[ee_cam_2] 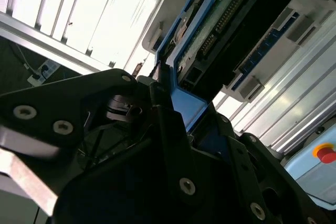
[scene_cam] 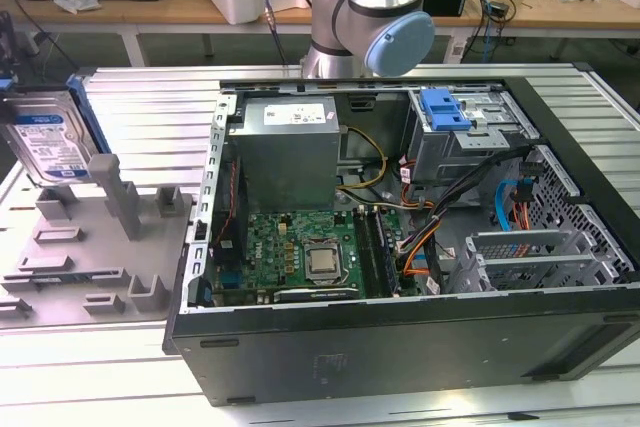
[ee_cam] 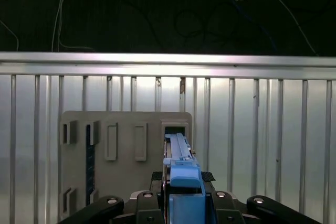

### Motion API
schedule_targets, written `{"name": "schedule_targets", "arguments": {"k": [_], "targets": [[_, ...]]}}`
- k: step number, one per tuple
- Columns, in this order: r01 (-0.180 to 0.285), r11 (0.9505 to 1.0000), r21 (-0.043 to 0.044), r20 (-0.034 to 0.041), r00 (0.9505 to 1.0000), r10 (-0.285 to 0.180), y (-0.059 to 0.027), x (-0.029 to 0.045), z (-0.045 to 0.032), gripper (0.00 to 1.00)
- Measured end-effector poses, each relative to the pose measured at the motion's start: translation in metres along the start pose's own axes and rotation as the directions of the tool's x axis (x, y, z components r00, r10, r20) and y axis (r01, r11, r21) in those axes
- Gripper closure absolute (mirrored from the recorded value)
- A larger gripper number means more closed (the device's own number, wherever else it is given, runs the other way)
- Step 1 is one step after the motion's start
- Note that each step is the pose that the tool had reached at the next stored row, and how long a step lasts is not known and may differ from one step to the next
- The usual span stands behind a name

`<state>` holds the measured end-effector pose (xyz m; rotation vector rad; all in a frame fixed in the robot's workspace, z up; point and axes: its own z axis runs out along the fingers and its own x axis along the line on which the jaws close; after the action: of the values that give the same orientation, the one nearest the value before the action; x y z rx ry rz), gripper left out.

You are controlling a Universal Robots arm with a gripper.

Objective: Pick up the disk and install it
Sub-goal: 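Pick up the disk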

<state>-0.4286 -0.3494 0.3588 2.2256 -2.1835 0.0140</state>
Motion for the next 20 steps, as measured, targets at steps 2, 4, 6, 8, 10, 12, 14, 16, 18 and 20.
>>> {"name": "schedule_targets", "arguments": {"k": [2, 4, 6, 8, 10, 12, 14, 16, 18, 20], "targets": [[0.0, 1.0, 0.0002, 0.0, 1.0, 0.0, 0.0, 0.0001, -0.0031, 0.63], [0.0, 1.0, 0.0003, 0.0, 1.0, 0.0, 0.0001, 0.0002, -0.0073, 0.63], [0.0, 1.0, 0.0006, 0.0, 1.0, 0.0, 0.0001, 0.0003, -0.0112, 0.63], [0.0, 1.0, 0.0009, 0.0, 1.0, 0.0, 0.0002, 0.0004, -0.0149, 0.63], [0.0, 1.0, 0.001, 0.0, 1.0, 0.0, 0.0002, 0.0004, -0.0184, 0.63], [0.0, 1.0, 0.0013, 0.0, 1.0, 0.0, 0.0003, 0.0005, -0.0222, 0.63], [0.0, 1.0, 0.0016, -0.0001, 1.0, 0.0, 0.0003, 0.0006, -0.0278, 0.63], [0.0, 1.0, 0.0018, 0.0, 1.0, 0.0, 0.0004, 0.0007, -0.0311, 0.63], [0.0, 1.0, 0.0022, 0.0, 1.0, 0.0, 0.0004, 0.0008, -0.0359, 0.63], [0.0, 1.0, 0.0024, -0.0001, 1.0, 0.0, 0.0004, 0.0009, -0.0397, 0.63]]}}
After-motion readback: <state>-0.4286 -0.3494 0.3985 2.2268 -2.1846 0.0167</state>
